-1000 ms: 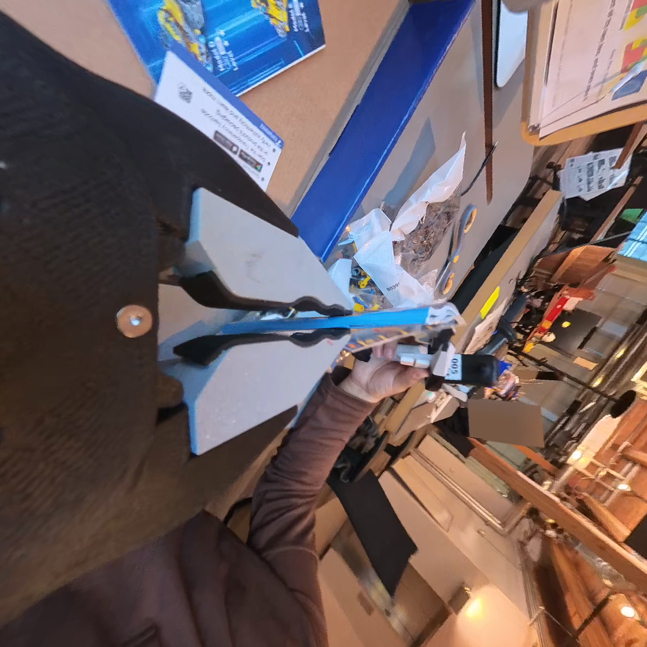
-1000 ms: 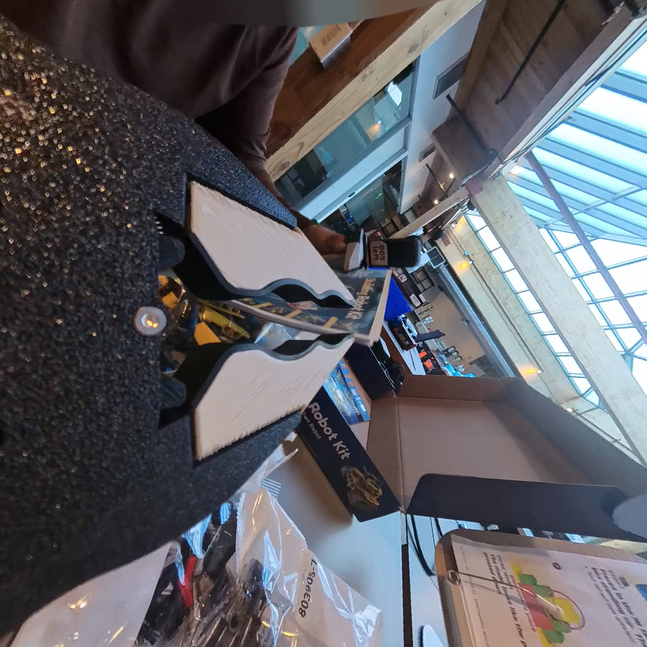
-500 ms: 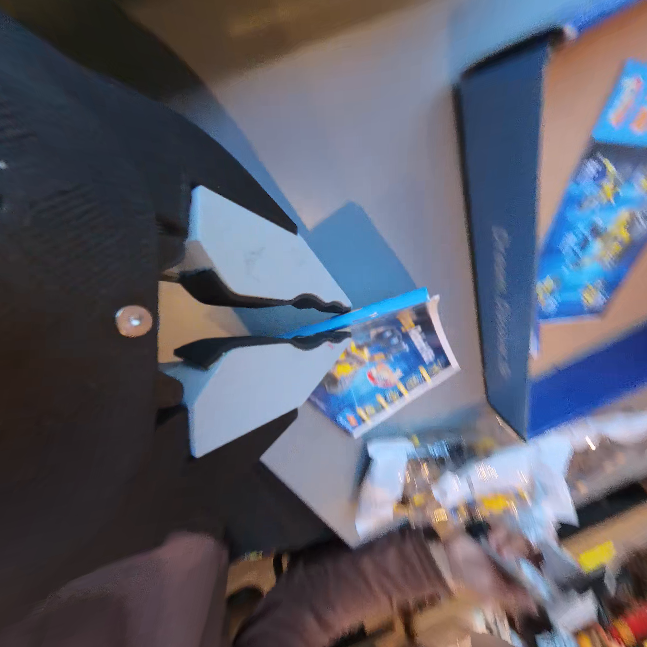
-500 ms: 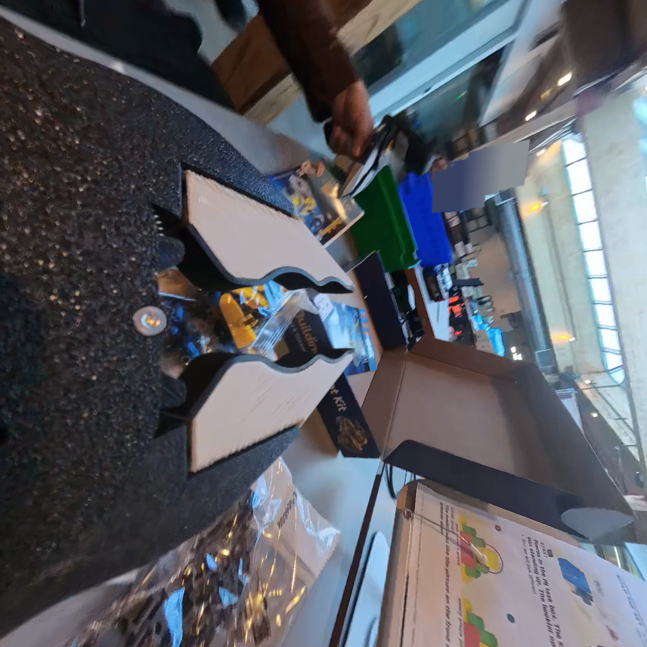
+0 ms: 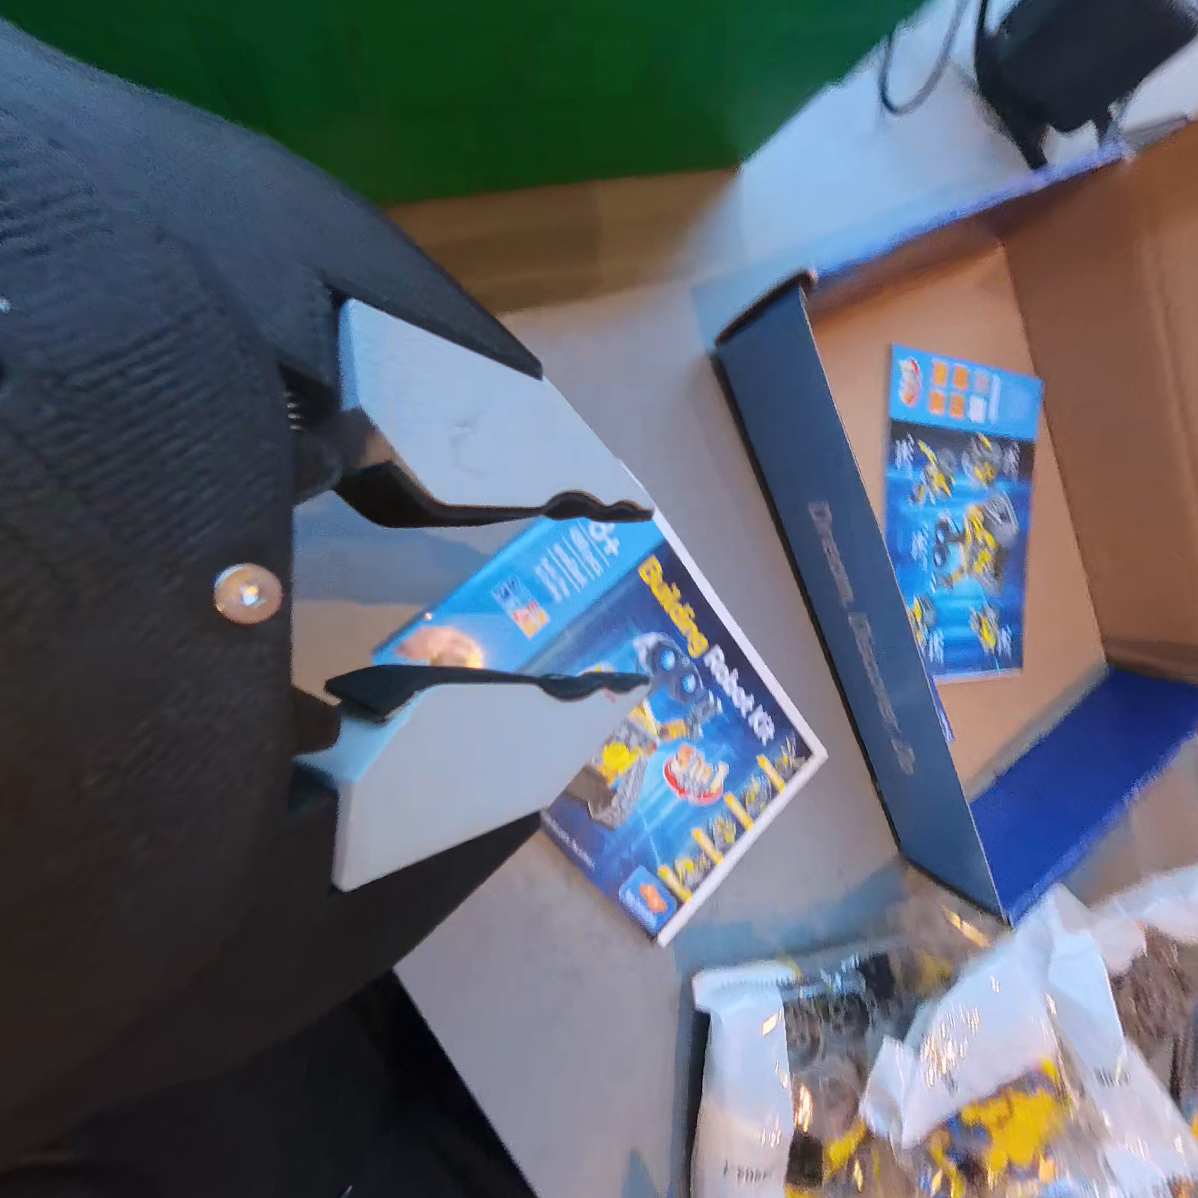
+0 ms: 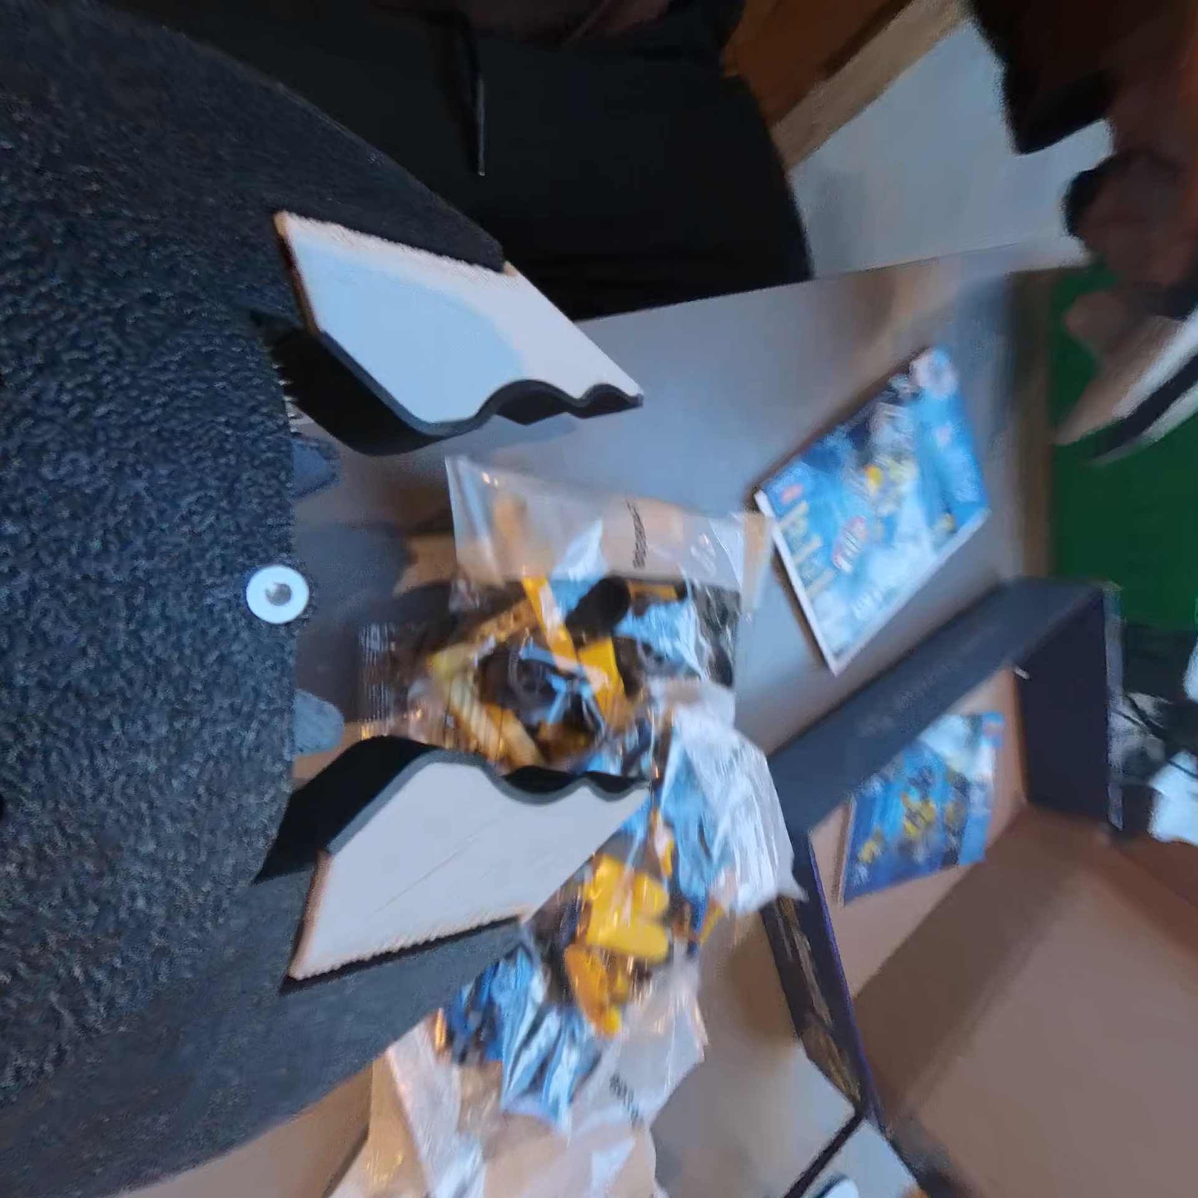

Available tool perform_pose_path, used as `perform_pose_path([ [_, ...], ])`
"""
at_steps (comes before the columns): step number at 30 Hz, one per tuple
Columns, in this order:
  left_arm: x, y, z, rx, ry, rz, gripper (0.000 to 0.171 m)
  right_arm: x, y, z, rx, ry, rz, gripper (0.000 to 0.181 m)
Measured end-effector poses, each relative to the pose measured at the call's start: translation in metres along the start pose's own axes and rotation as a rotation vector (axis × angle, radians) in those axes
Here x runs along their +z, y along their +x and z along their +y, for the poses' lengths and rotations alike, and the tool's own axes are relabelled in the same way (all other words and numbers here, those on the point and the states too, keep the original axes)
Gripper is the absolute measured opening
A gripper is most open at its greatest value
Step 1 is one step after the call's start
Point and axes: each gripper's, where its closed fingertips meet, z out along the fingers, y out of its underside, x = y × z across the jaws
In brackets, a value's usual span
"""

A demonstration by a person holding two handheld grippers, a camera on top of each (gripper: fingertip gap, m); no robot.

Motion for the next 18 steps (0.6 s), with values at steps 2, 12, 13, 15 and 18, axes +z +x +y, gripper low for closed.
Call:
perform_pose_path([
  [2, 0.006, 0.017, -0.001, 0.047, -0.011, 0.037, 0.043, 0.014, -0.02, 0.011, -0.077, -0.111, 0.037, 0.091],
  [12, 0.034, 0.044, 0.027, 0.177, -0.115, 0.088, 0.041, 0.034, 0.053, 0.049, -0.022, -0.288, 0.217, 0.075],
  [13, 0.036, 0.043, 0.029, 0.189, -0.125, 0.077, 0.041, 0.031, 0.063, 0.05, -0.017, -0.287, 0.249, 0.073],
  [15, 0.038, 0.043, 0.033, 0.206, -0.134, 0.075, 0.041, 0.026, 0.083, 0.053, -0.01, -0.281, 0.321, 0.072],
  [18, 0.04, 0.047, 0.035, 0.221, -0.137, 0.101, 0.039, 0.022, 0.105, 0.057, 0.006, -0.251, 0.414, 0.07],
])
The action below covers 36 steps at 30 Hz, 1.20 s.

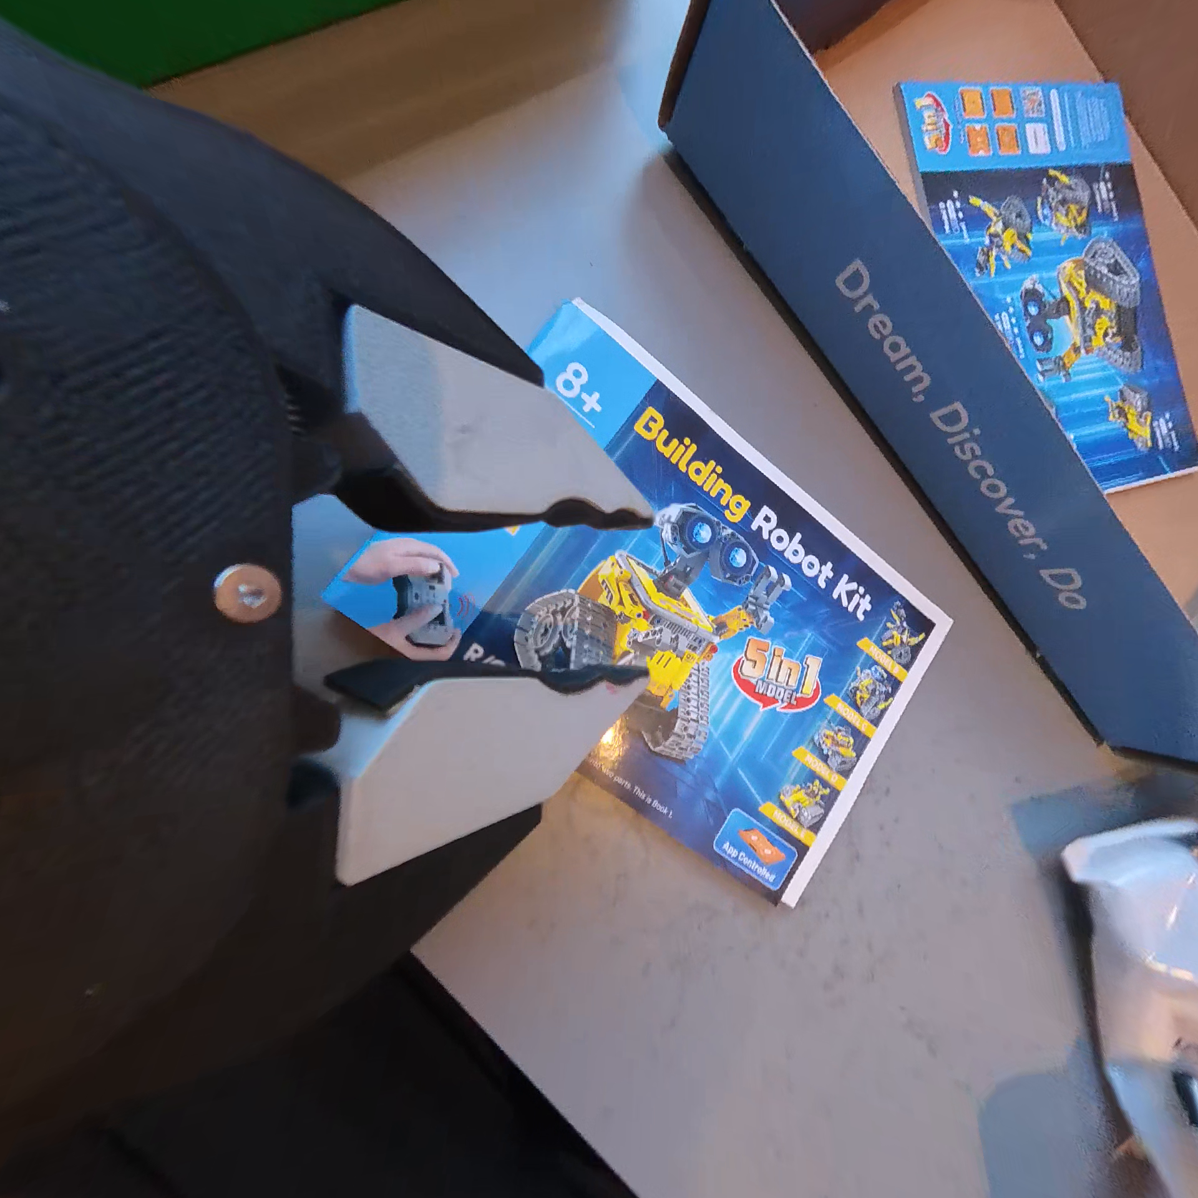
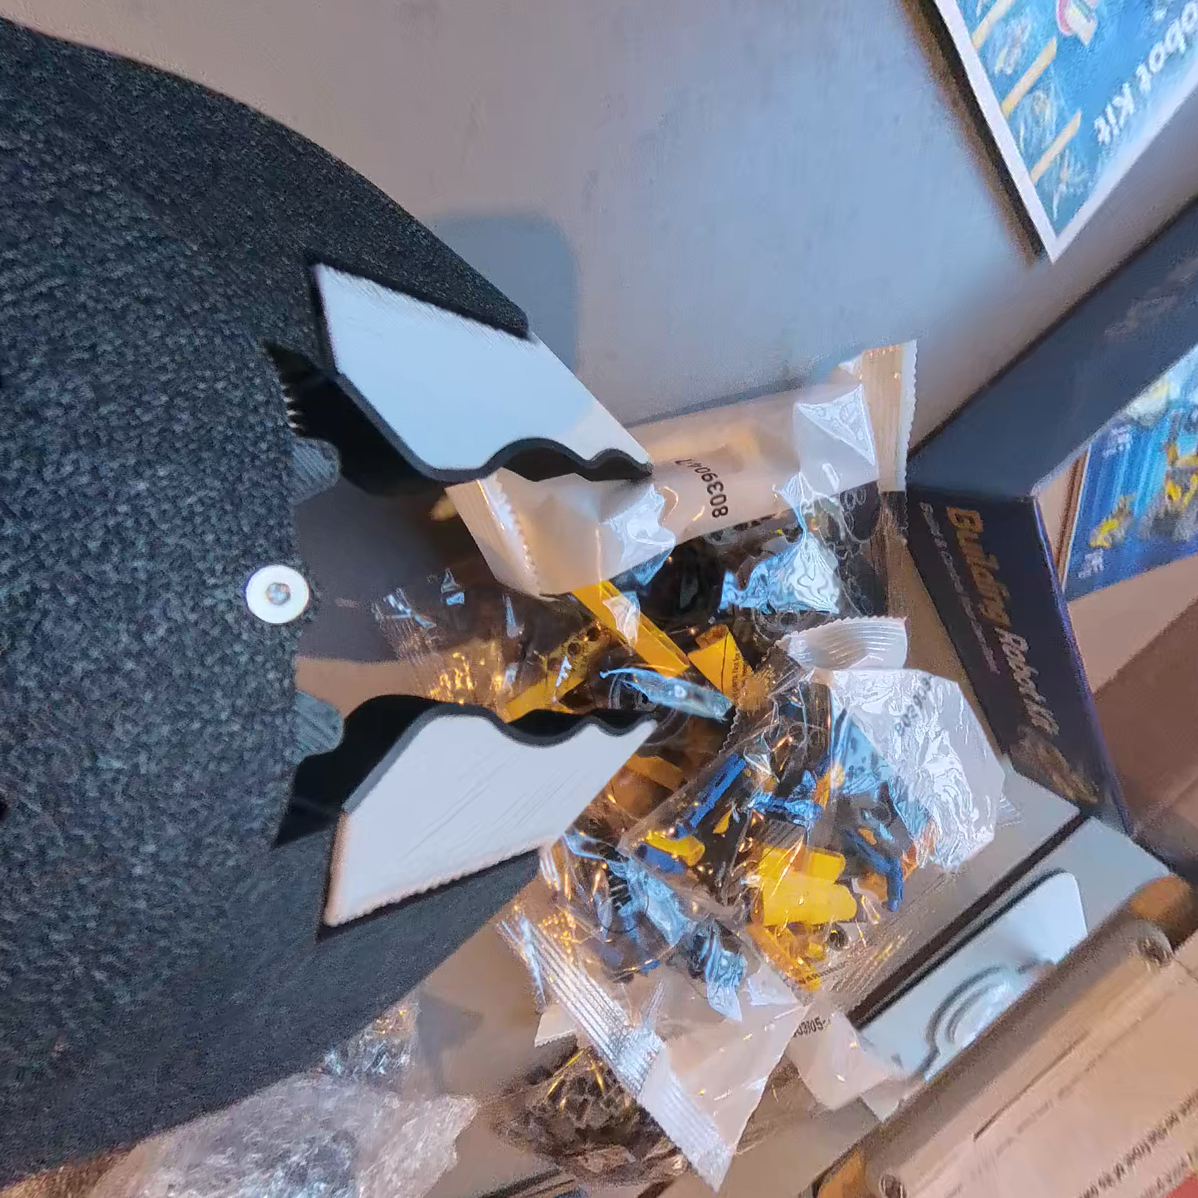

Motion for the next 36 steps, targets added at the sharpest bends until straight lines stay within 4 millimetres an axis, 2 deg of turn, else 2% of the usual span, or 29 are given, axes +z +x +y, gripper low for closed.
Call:
perform_pose_path([
  [3, 0.002, 0.003, 0.003, 0.041, -0.012, 0.004, 0.041, -0.004, -0.003, 0.0, 0.03, 0.045, -0.017, 0.068],
  [10, 0.002, 0.026, 0.005, 0.26, -0.035, 0.06, 0.045, -0.036, -0.04, -0.022, 0.064, 0.235, -0.262, 0.062],
  [12, 0.01, 0.033, 0.013, 0.26, -0.069, 0.094, 0.038, -0.033, -0.047, -0.02, 0.069, 0.255, -0.302, 0.062],
  [14, 0.013, 0.042, 0.011, 0.211, -0.041, 0.16, 0.03, -0.025, -0.051, -0.012, 0.085, 0.227, -0.329, 0.064],
  [20, 0.012, 0.042, 0.001, 0.246, -0.018, 0.133, 0.035, -0.031, -0.05, -0.021, 0.086, 0.305, -0.345, 0.061],
  [24, 0.021, 0.042, 0.0, 0.293, -0.045, 0.088, 0.037, -0.035, -0.053, -0.024, 0.053, 0.346, -0.355, 0.055],
  [32, 0.022, 0.057, 0.003, 0.176, 0.002, 0.22, 0.009, -0.041, -0.058, -0.027, -0.002, 0.39, -0.362, 0.051],
  [36, 0.021, 0.056, 0.004, 0.168, 0.003, 0.221, 0.011, -0.042, -0.058, -0.028, -0.01, 0.397, -0.351, 0.049],
])
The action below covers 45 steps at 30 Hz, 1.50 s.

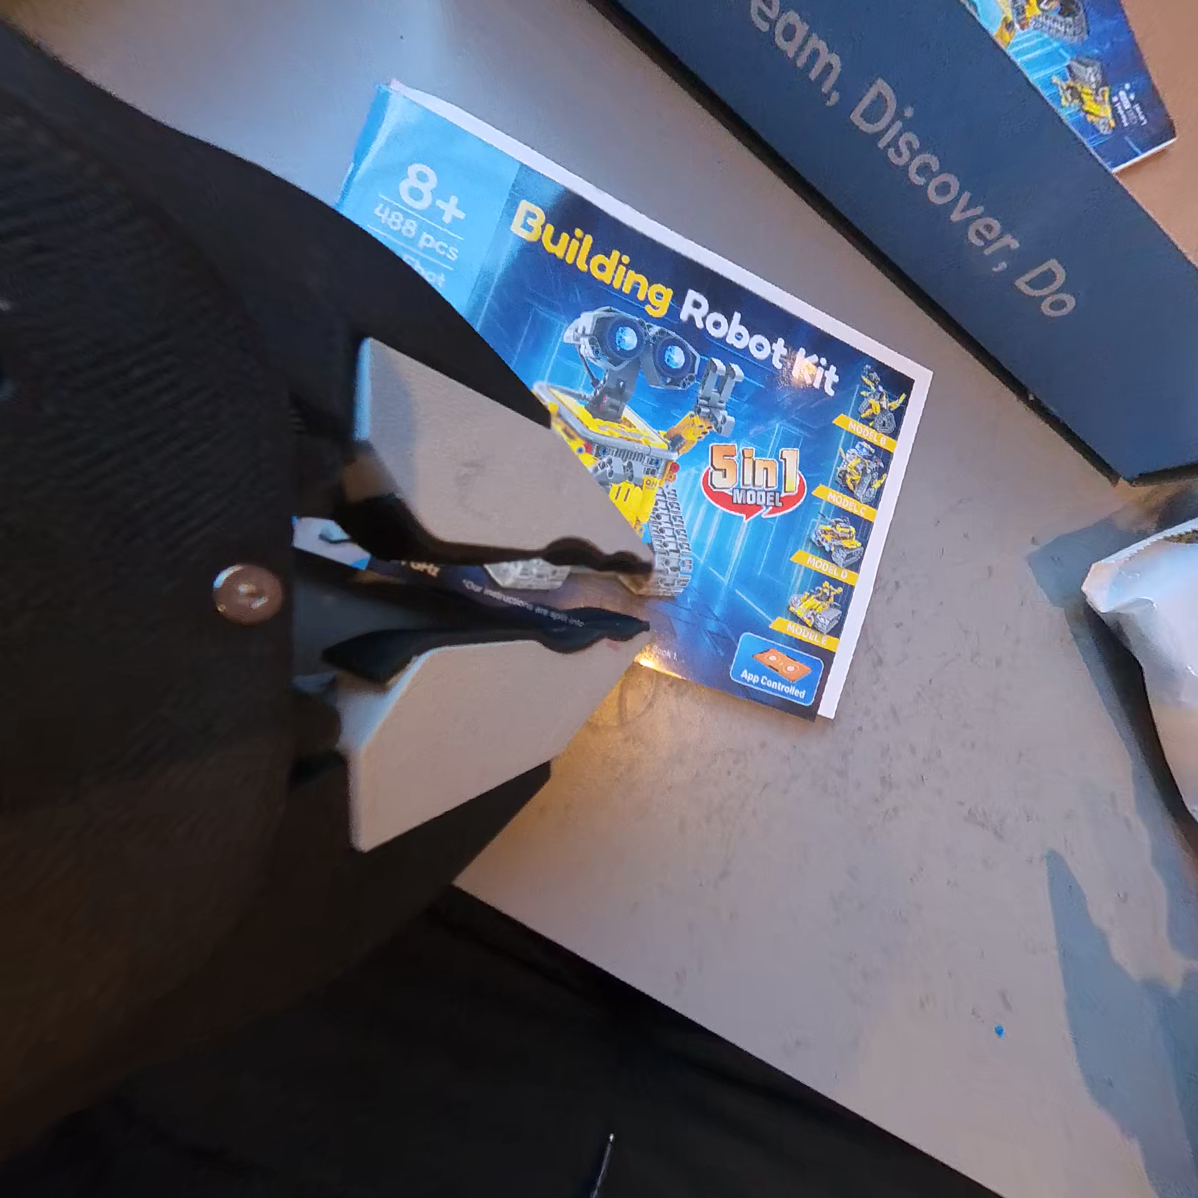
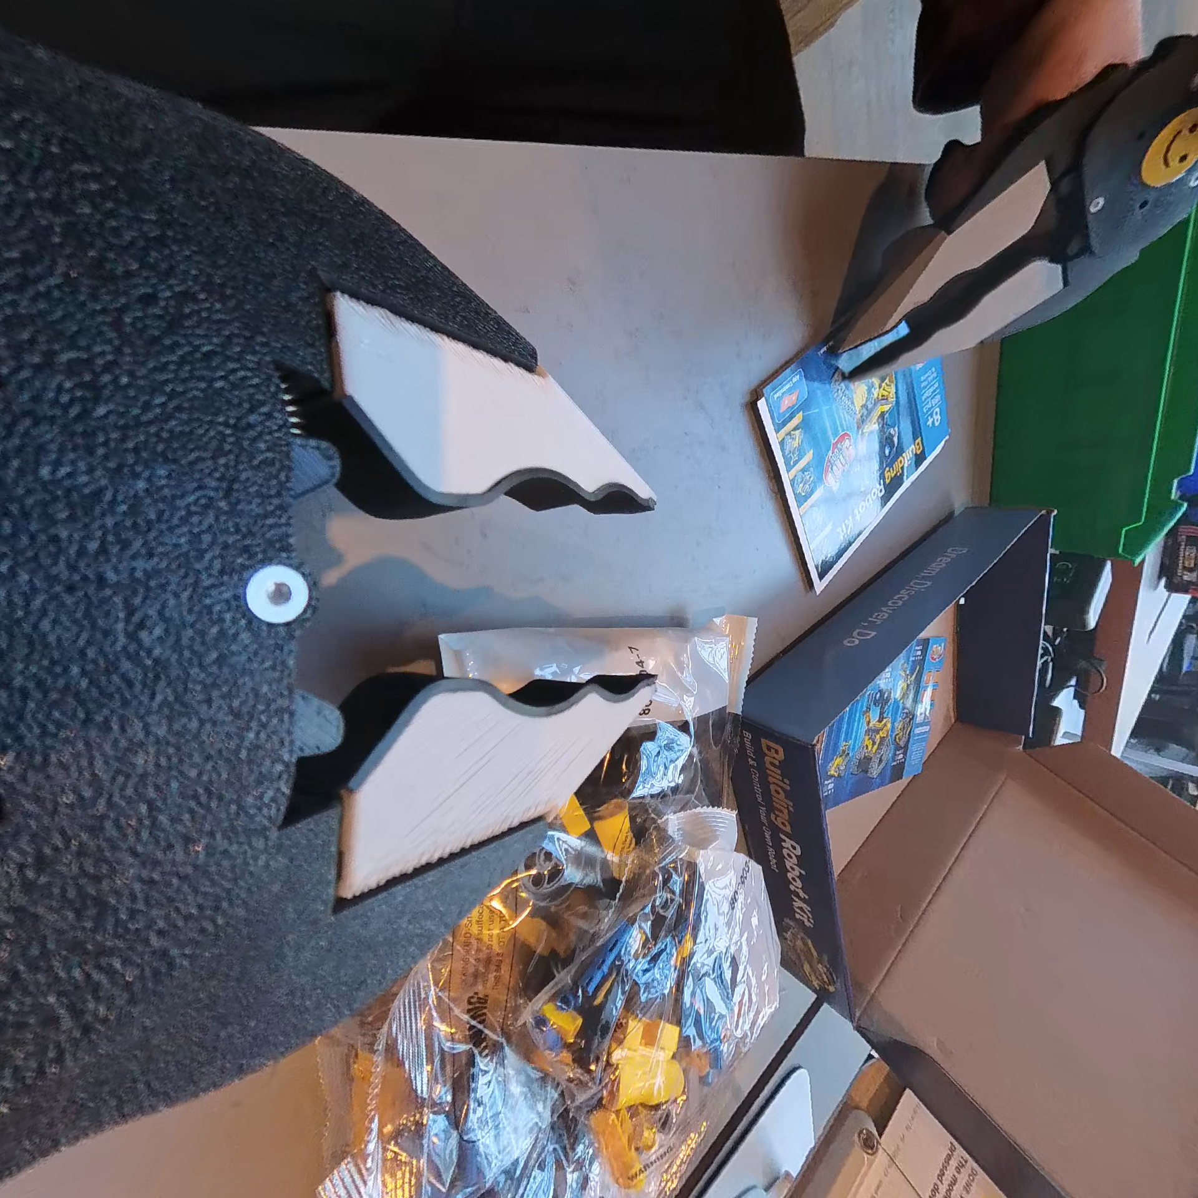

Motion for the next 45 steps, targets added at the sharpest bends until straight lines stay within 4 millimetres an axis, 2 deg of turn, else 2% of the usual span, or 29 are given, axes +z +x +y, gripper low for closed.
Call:
perform_pose_path([
  [5, -0.007, -0.013, 0.005, 0.017, -0.024, -0.057, 0.038, 0.0, 0.0, -0.001, 0.007, 0.006, -0.01, 0.049],
  [8, -0.014, -0.015, 0.01, 0.082, -0.062, -0.08, 0.046, -0.001, -0.003, -0.003, -0.001, 0.019, -0.031, 0.049],
  [11, -0.015, -0.014, 0.014, 0.059, -0.057, -0.051, 0.045, -0.002, -0.008, -0.005, -0.024, 0.036, -0.044, 0.049],
  [13, -0.014, -0.007, 0.014, 0.014, -0.037, 0.009, 0.03, 0.0, -0.01, -0.007, -0.04, 0.041, -0.046, 0.049],
  [15, -0.014, -0.004, 0.014, 0.015, -0.006, 0.008, 0.026, 0.004, -0.017, -0.01, -0.046, 0.047, -0.067, 0.05],
  [18, -0.021, -0.001, 0.02, 0.028, -0.02, 0.0, 0.016, 0.021, -0.04, -0.024, -0.003, 0.07, -0.161, 0.049],
  [20, -0.028, -0.003, 0.029, 0.031, -0.047, -0.031, 0.022, 0.044, -0.063, -0.029, 0.042, 0.017, -0.272, 0.049],
  [22, -0.038, -0.005, 0.038, 0.013, -0.058, -0.054, 0.027, 0.073, -0.082, -0.025, 0.002, -0.091, -0.33, 0.049],
  [25, -0.053, -0.016, 0.051, -0.017, -0.059, -0.133, 0.036, 0.111, -0.097, -0.023, -0.123, -0.2, -0.345, 0.05],
  [28, -0.069, -0.029, 0.066, -0.044, -0.069, -0.203, 0.042, 0.133, -0.112, -0.025, -0.15, -0.273, -0.414, 0.052],
  [29, -0.073, -0.032, 0.07, -0.059, -0.07, -0.218, 0.044, 0.137, -0.114, -0.023, -0.153, -0.302, -0.432, 0.05],
  [31, -0.077, -0.035, 0.078, -0.09, -0.062, -0.228, 0.046, 0.142, -0.118, -0.012, -0.171, -0.383, -0.482, 0.029],
  [34, -0.079, -0.032, 0.081, -0.137, -0.012, -0.205, 0.045, 0.148, -0.125, -0.011, -0.171, -0.382, -0.53, 0.019],
  [39, -0.081, -0.027, 0.083, -0.14, 0.022, -0.207, 0.044, 0.15, -0.135, -0.018, -0.192, -0.342, -0.569, 0.026],
  [42, -0.081, -0.027, 0.083, -0.137, 0.035, -0.221, 0.044, 0.148, -0.12, -0.027, -0.173, -0.312, -0.525, 0.045],
  [43, -0.081, -0.028, 0.082, -0.133, 0.037, -0.232, 0.043, 0.148, -0.114, -0.026, -0.164, -0.319, -0.502, 0.053],
  [45, -0.08, -0.028, 0.079, -0.119, 0.041, -0.251, 0.043, 0.151, -0.106, -0.015, -0.176, -0.363, -0.473, 0.056],
])
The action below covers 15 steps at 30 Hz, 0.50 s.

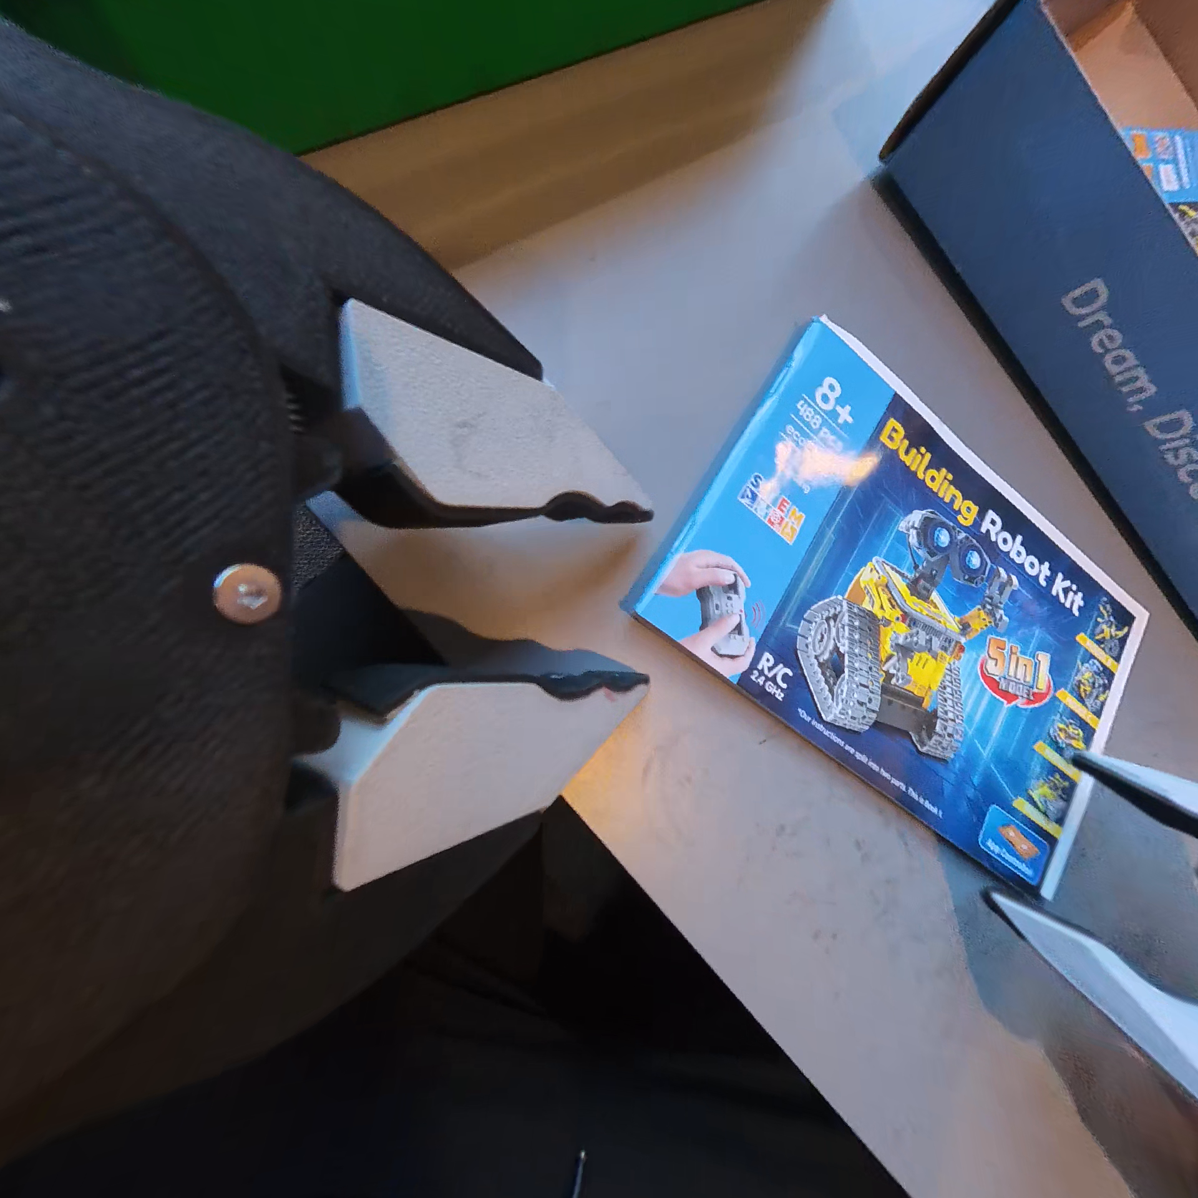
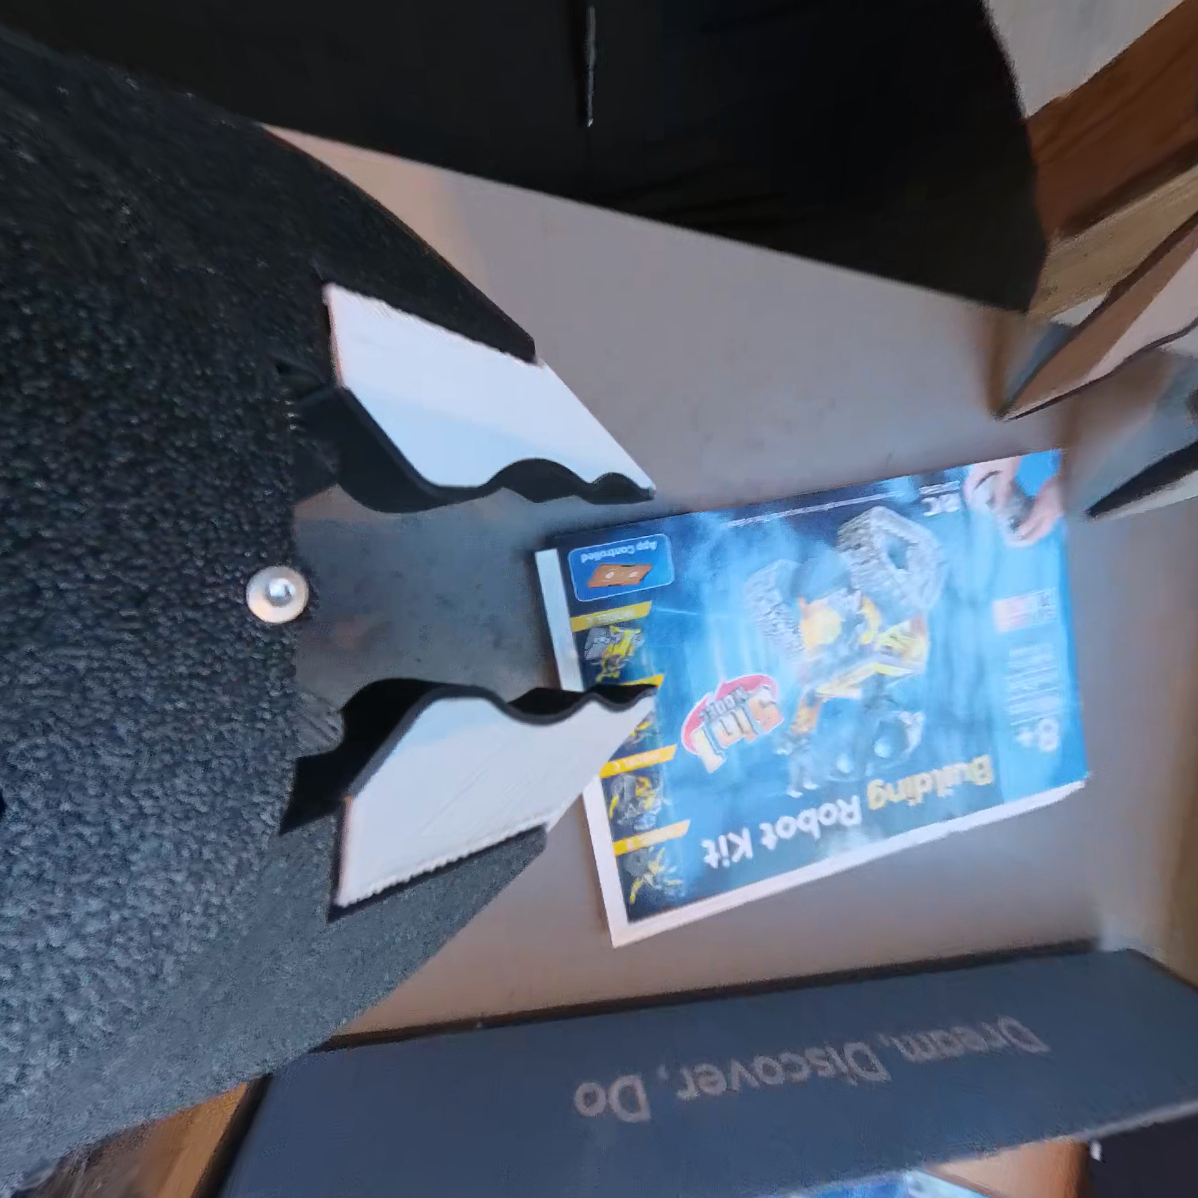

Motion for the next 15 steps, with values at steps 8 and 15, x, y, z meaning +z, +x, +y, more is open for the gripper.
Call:
perform_pose_path([
  [8, 0.006, 0.006, -0.018, -0.018, 0.044, 0.025, 0.04, 0.008, -0.011, 0.001, -0.055, 0.015, -0.008, 0.028],
  [15, 0.01, 0.019, -0.028, 0.026, 0.039, 0.03, 0.039, 0.009, -0.02, -0.003, -0.036, 0.031, -0.053, 0.006],
])
